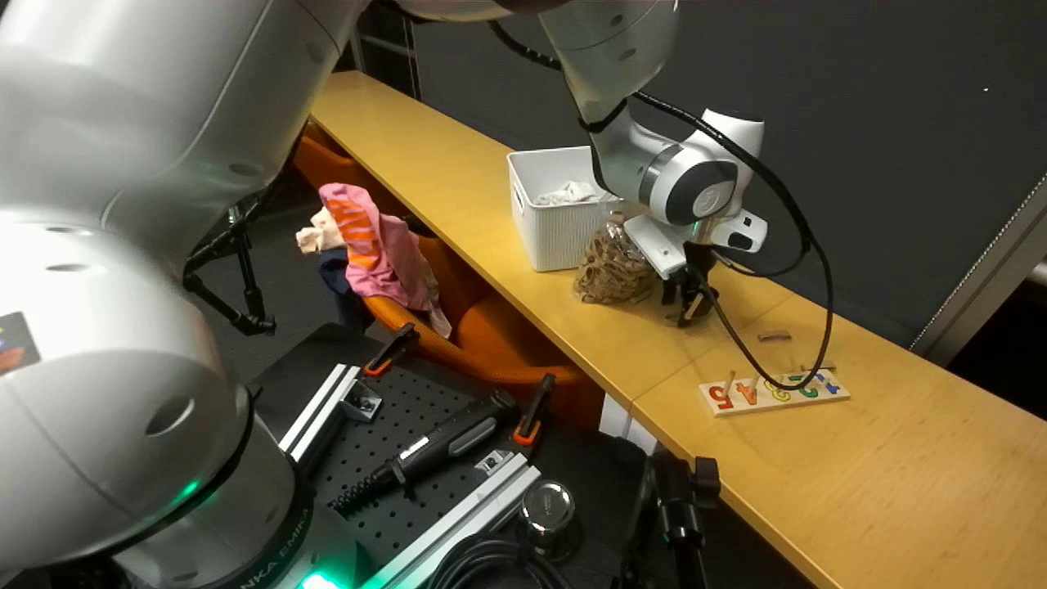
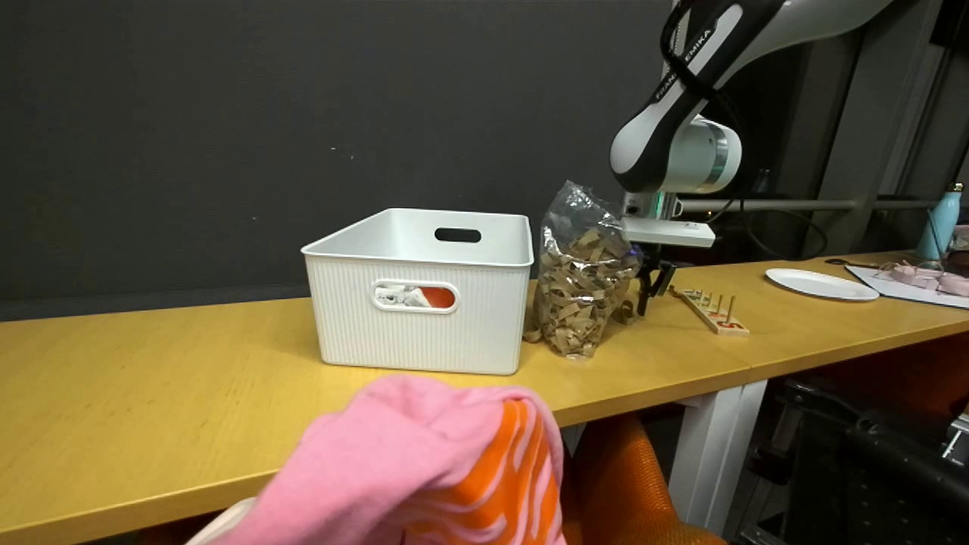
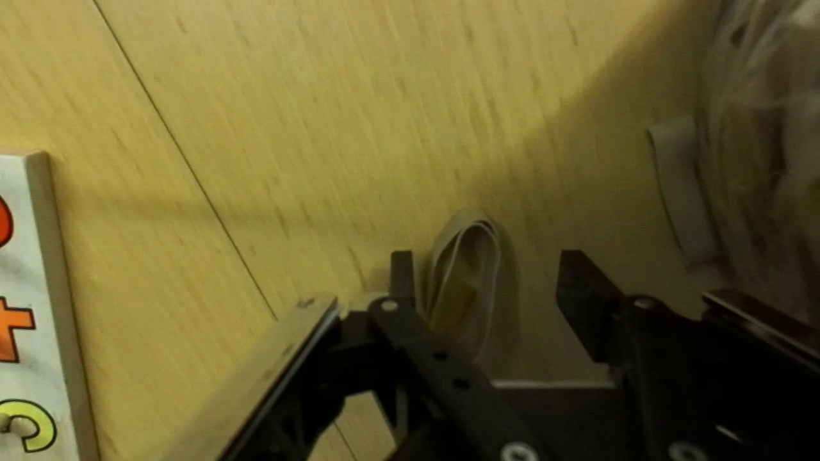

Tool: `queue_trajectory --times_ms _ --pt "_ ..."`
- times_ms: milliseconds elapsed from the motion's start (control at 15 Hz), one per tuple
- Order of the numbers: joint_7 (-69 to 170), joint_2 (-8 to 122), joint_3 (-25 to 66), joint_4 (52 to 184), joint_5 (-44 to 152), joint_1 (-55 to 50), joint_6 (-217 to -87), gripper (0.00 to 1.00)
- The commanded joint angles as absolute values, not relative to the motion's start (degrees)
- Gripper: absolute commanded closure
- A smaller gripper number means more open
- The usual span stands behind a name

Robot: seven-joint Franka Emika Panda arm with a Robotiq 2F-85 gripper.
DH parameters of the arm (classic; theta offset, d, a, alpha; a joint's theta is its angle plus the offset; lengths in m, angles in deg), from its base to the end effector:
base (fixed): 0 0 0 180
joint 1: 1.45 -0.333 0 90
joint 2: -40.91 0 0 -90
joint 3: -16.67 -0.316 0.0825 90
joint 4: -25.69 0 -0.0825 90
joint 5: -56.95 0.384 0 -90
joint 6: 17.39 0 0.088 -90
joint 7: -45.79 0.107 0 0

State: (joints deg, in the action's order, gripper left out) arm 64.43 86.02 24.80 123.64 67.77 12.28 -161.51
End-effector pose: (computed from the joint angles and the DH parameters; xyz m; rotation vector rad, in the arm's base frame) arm 0.6242 -0.2433 0.1393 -2.8725 1.2411 -0.0487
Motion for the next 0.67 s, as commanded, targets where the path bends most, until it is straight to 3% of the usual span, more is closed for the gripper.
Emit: queue_trajectory --times_ms 0,133,333,600 --pt "63.95 86.78 24.61 121.95 69.53 12.48 -158.40 0.54" --pt "63.96 87.36 24.60 121.48 69.52 12.48 -157.78 0.77" --pt "63.98 87.66 24.66 121.36 69.54 12.52 -157.82 0.99" --pt "64.10 86.60 24.88 122.80 69.51 12.31 -158.88 0.99"
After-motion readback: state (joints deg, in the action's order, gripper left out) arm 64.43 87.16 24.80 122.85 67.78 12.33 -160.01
